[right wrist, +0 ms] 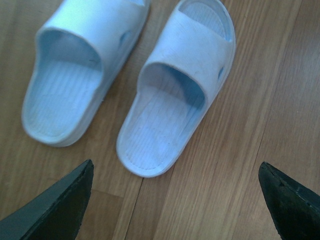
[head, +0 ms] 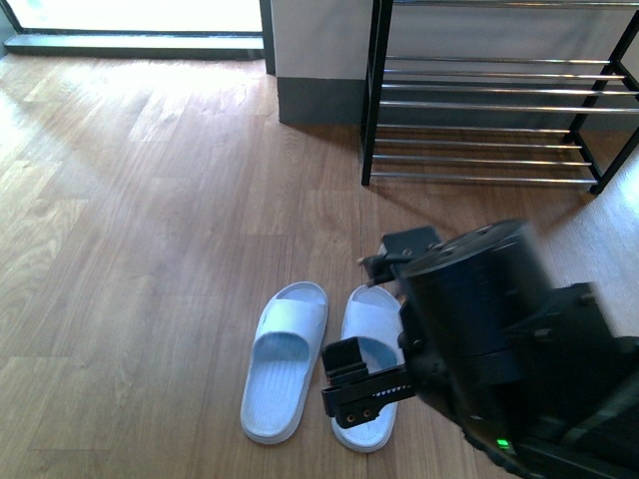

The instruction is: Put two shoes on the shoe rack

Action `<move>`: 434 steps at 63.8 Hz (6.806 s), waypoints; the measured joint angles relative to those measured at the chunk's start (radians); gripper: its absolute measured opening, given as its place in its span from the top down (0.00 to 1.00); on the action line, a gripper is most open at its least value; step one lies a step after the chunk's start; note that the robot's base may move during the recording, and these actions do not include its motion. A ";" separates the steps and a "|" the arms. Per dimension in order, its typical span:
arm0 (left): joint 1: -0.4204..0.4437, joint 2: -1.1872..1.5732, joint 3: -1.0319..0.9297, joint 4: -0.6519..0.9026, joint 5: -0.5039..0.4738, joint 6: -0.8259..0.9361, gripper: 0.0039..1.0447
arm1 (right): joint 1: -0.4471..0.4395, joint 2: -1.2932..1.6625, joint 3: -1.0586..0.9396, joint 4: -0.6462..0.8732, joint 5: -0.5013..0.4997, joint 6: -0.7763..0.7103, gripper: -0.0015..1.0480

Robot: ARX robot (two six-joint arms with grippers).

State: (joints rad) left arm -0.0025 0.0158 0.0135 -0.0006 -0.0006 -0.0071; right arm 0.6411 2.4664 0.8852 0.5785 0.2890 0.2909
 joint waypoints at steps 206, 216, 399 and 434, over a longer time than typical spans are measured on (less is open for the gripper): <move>0.000 0.000 0.000 0.000 0.002 0.000 0.09 | -0.460 -1.043 -0.467 0.054 -0.339 0.029 0.98; -0.084 0.313 0.090 -0.067 -0.386 -0.206 0.09 | -0.459 -1.043 -0.467 0.054 -0.338 0.029 0.98; -0.266 1.870 0.590 0.584 -0.251 -0.221 0.99 | -0.457 -1.043 -0.468 0.054 -0.339 0.029 0.98; -0.446 0.797 0.352 0.023 -0.553 -0.146 0.99 | -0.457 -1.043 -0.468 0.054 -0.338 0.029 0.98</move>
State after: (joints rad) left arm -0.4488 0.8127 0.3653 0.0219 -0.5533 -0.1528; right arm 0.1841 1.4231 0.4175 0.6323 -0.0494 0.3195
